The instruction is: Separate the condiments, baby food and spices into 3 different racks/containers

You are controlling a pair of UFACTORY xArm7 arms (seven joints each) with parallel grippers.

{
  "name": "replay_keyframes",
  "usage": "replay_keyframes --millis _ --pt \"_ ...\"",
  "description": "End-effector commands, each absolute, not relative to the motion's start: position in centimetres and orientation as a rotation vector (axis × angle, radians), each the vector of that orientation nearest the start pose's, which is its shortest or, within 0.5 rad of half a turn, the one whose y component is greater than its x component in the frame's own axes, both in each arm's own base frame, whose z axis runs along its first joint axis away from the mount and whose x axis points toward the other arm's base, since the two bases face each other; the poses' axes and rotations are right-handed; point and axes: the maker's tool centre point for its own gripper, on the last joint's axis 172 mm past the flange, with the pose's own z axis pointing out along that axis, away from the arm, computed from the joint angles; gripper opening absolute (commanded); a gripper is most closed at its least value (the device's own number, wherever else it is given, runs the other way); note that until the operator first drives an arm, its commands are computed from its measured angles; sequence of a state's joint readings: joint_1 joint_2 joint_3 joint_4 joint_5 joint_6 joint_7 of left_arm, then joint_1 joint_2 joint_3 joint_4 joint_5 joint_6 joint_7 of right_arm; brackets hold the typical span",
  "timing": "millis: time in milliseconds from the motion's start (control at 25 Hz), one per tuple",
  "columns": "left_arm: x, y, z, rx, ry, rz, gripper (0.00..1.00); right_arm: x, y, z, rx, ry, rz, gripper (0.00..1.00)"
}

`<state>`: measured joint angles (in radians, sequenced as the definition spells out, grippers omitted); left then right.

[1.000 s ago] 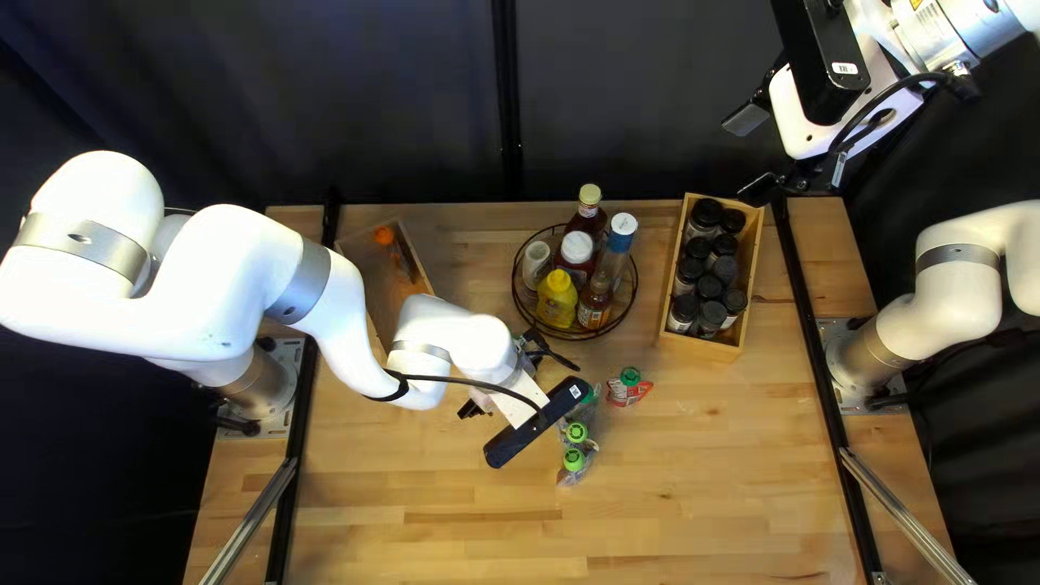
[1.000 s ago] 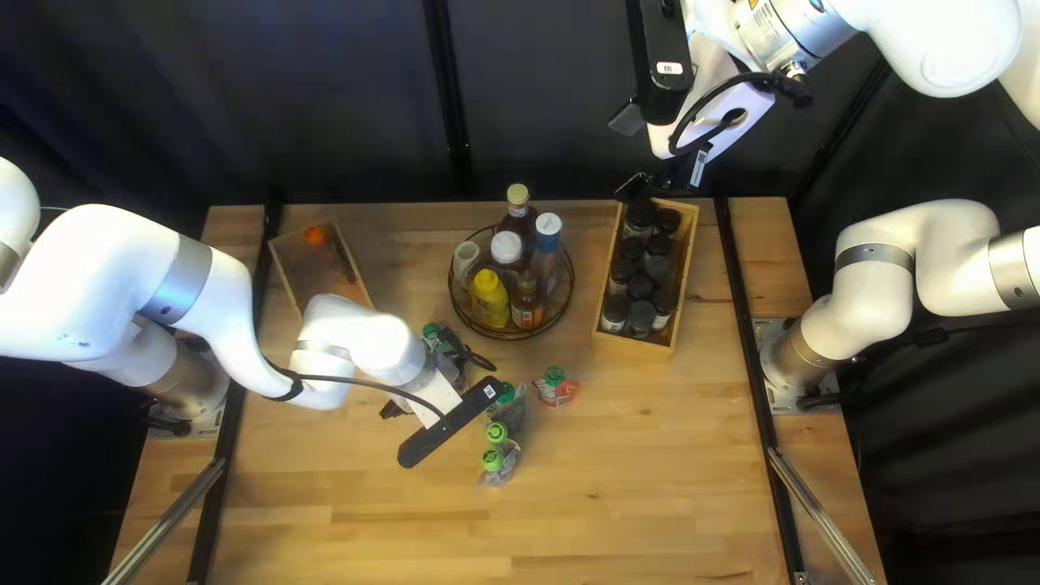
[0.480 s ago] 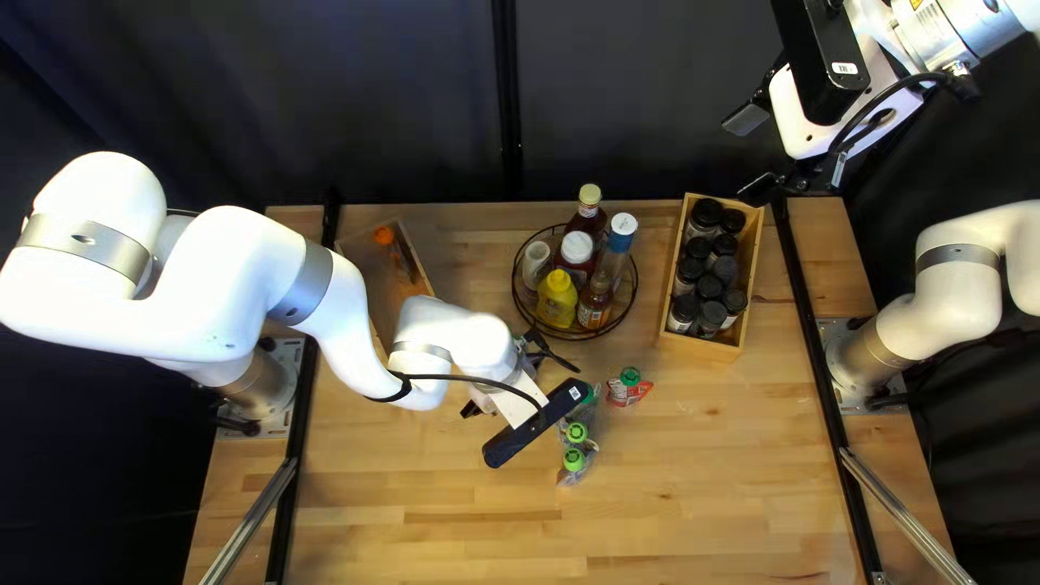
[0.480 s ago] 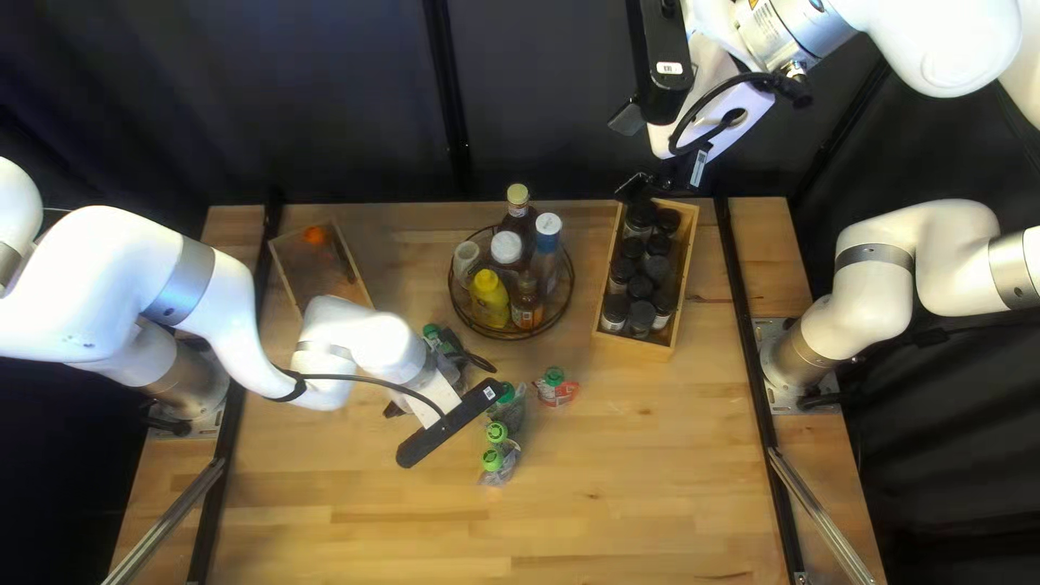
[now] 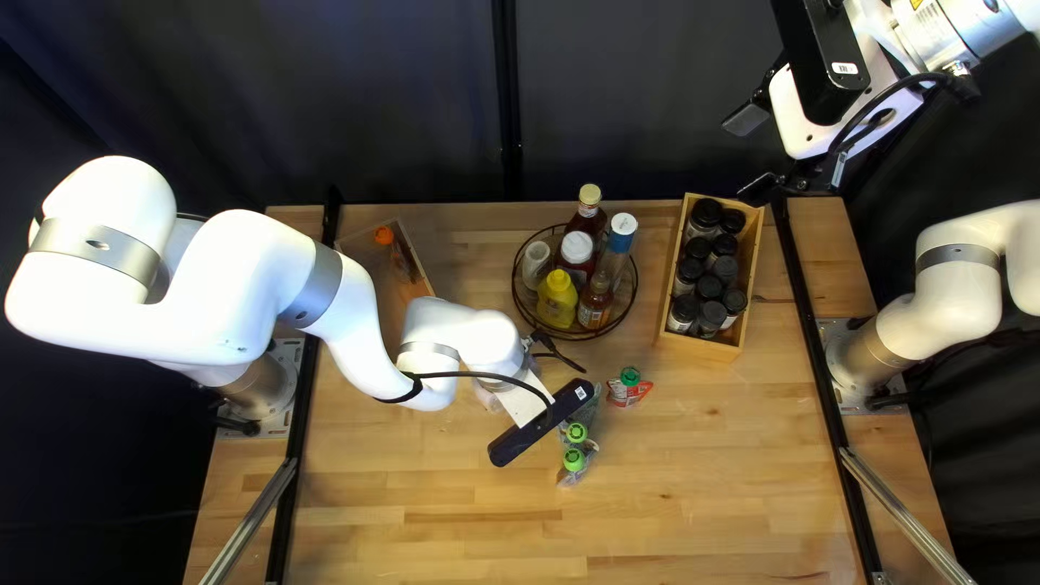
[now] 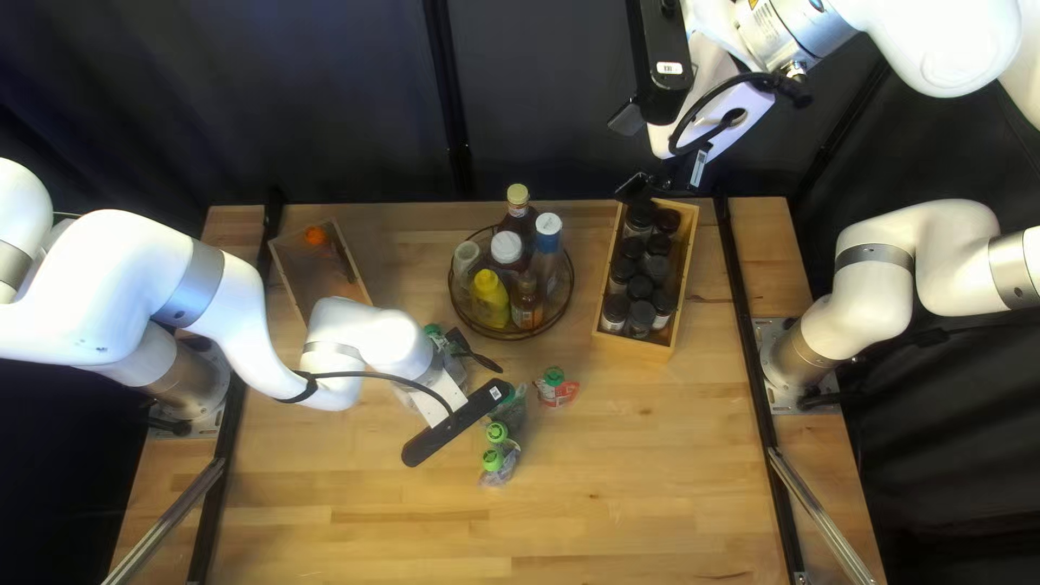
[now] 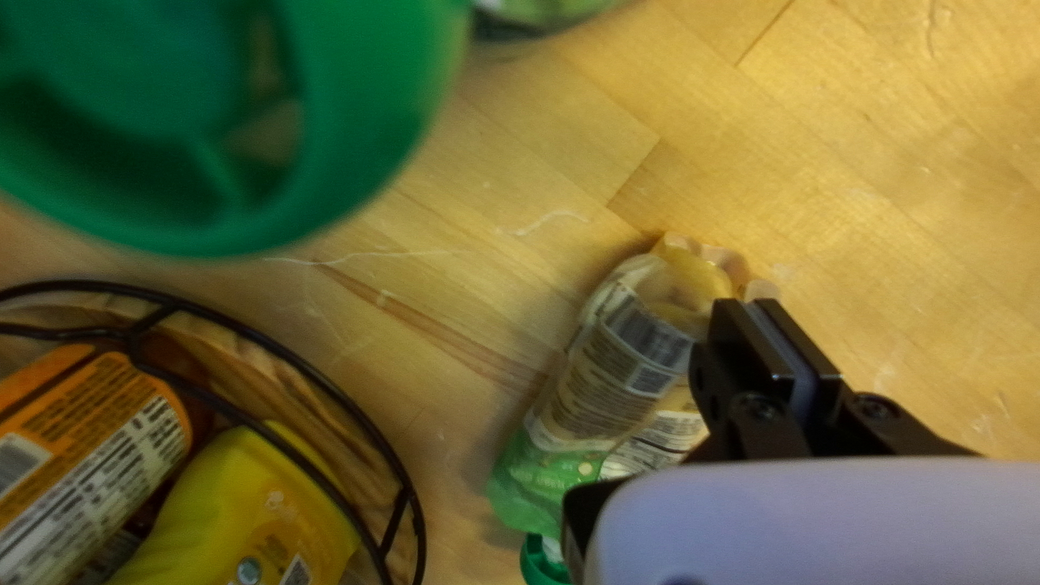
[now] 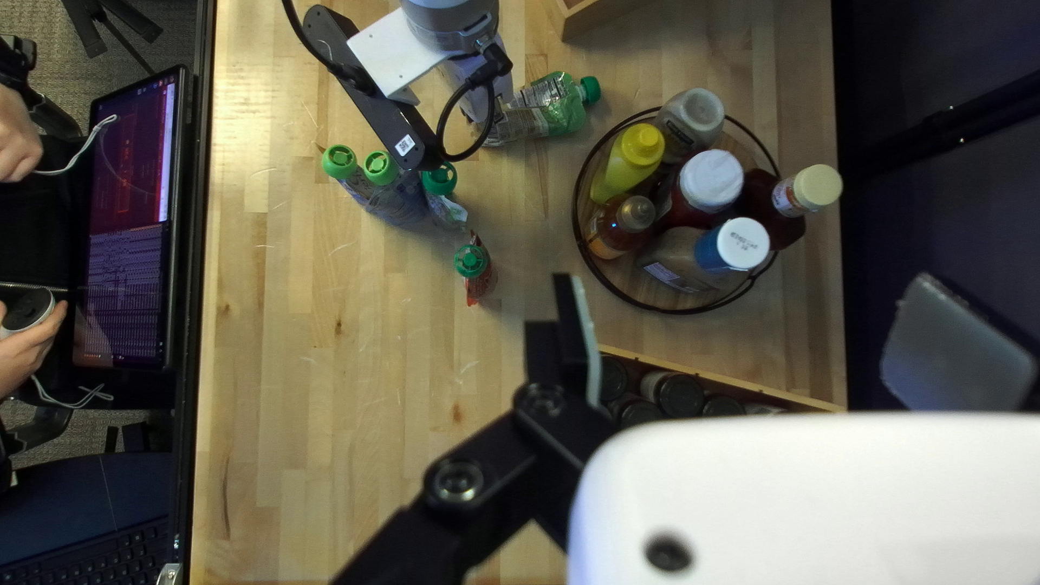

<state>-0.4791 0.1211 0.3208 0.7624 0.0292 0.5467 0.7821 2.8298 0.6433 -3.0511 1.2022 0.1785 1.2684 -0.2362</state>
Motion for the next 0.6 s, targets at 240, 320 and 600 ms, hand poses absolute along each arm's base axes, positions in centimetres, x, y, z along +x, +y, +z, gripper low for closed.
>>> replay_keyframes --millis 240,320,600 --pt "46.0 -6.0 5.1 -2.688 1.446 -0.104 1.00 38.7 -3.8 51.7 -3.017 -0.015 -0.912 1.00" --pt "46.0 -5.8 4.5 -2.686 1.450 -0.098 1.00 38.7 -3.8 51.7 -3.017 -0.015 -0.912 1.00" --pt "46.1 -5.5 3.4 -2.691 1.444 -0.094 0.07 38.7 -3.8 51.7 -3.017 -0.015 -0.912 1.00"
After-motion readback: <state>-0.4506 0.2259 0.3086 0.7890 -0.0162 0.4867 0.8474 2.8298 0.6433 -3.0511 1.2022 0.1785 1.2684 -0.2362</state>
